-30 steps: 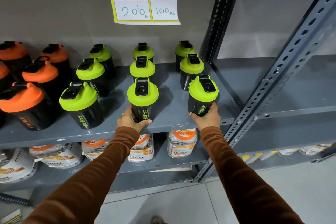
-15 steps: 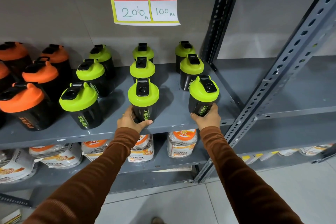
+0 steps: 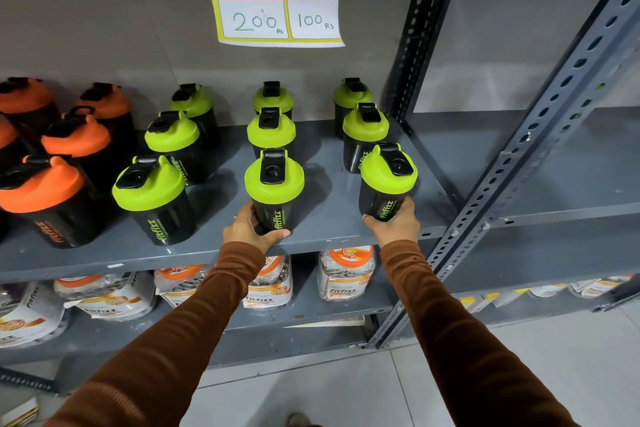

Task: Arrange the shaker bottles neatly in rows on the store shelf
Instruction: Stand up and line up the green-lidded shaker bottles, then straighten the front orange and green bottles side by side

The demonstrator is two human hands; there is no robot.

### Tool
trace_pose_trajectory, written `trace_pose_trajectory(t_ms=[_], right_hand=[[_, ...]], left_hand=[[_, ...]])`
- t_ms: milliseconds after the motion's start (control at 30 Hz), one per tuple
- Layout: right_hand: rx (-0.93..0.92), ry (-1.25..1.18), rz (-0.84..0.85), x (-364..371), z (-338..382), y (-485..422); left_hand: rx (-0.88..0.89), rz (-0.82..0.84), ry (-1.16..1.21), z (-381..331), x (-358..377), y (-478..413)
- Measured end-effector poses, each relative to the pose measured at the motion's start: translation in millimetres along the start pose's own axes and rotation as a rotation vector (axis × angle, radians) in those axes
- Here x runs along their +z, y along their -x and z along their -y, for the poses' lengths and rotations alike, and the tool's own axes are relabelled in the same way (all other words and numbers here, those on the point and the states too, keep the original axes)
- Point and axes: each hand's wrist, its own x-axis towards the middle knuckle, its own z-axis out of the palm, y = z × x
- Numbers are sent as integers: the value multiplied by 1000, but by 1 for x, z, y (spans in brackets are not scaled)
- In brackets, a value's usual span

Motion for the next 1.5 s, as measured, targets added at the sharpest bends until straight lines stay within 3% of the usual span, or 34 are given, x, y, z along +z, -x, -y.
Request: trace_pose_trajectory(t_ms=[633, 933, 1000, 1100, 1300, 1500], right_hand=[[-25, -8, -12, 6, -10, -7], [-38, -206, -30, 11, -14, 21], [-82, -197, -108, 16, -12, 44], [-301, -135, -214, 28, -12, 80], [-725, -73, 98, 68, 10, 128], [-749, -123, 360, 124, 55, 155]], left_hand=[[37, 29, 1, 9, 0, -5], [84, 12, -8, 15, 3, -7], [98, 9, -12, 16, 3, -8], [125, 13, -17, 21, 1, -8], [268, -125, -30, 56, -17, 19], [352, -358, -70, 99, -74, 27]])
